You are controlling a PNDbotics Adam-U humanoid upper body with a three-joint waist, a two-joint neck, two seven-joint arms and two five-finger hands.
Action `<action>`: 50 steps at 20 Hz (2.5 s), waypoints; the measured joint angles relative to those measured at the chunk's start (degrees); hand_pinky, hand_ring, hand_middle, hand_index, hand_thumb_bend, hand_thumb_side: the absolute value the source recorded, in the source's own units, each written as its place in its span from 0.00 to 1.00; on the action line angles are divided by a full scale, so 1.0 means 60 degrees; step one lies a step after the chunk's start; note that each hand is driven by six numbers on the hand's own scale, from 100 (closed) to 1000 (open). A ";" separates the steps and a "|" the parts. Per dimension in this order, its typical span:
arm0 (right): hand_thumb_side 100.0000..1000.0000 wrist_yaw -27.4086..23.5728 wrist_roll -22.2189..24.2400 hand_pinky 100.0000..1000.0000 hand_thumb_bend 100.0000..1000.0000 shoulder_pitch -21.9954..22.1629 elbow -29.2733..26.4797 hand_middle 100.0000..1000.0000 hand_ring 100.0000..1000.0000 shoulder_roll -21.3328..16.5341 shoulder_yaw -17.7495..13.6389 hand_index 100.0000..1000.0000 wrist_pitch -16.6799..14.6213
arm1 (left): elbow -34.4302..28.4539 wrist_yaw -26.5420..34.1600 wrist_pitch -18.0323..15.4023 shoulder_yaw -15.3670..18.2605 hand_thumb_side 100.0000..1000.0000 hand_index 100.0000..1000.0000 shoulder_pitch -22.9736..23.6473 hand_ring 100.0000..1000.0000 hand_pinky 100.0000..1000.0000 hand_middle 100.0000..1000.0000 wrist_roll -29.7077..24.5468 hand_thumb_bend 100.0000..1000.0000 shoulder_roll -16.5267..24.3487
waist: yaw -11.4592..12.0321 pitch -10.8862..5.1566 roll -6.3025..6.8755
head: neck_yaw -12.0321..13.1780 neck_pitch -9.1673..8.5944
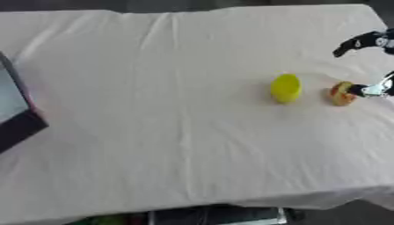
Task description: Pick up the objects with one hand, pass them to the other hand, and then place them into the box on the other side of the table.
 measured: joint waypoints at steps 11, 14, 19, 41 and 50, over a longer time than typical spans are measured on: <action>0.14 0.1091 -0.1056 0.93 0.38 -0.0009 0.0794 0.70 0.95 0.0003 0.0012 0.87 0.0156 | 0.0109 -0.0077 0.0013 -0.0057 0.64 0.78 -0.0003 0.77 0.86 0.74 -0.0029 0.27 -0.0095 | 0.0047 0.0085 0.0085 | -0.0148 -0.0001; 0.18 0.1385 -0.1403 0.93 0.37 -0.0003 0.1026 0.70 0.95 0.0020 0.0064 0.86 0.0280 | 0.0114 -0.0077 0.0013 -0.0057 0.64 0.77 -0.0003 0.77 0.86 0.74 -0.0029 0.27 -0.0098 | 0.0091 0.0096 0.0117 | -0.0164 -0.0005; 0.16 0.1647 -0.1569 0.93 0.37 -0.0005 0.1480 0.71 0.95 0.0147 0.0123 0.86 0.0274 | 0.0115 -0.0076 0.0013 -0.0057 0.64 0.77 -0.0004 0.77 0.86 0.74 -0.0028 0.27 -0.0171 | 0.0146 0.0153 0.0177 | -0.0229 -0.0008; 0.18 0.2344 -0.2028 0.93 0.37 -0.0169 0.2641 0.71 0.94 0.0431 0.0122 0.82 0.0325 | -0.0059 0.0294 0.0085 0.0016 0.65 0.76 -0.0077 0.77 0.87 0.74 0.0099 0.25 -0.0261 | 0.0291 0.0475 0.0240 | -0.0183 -0.0596; 0.23 0.2569 -0.2163 0.92 0.38 -0.0217 0.2927 0.67 0.93 0.0499 0.0103 0.76 0.0458 | -0.0073 0.0363 0.0094 0.0089 0.65 0.76 -0.0059 0.77 0.87 0.74 0.0180 0.24 -0.0321 | 0.0342 0.0652 0.0309 | -0.0180 -0.0696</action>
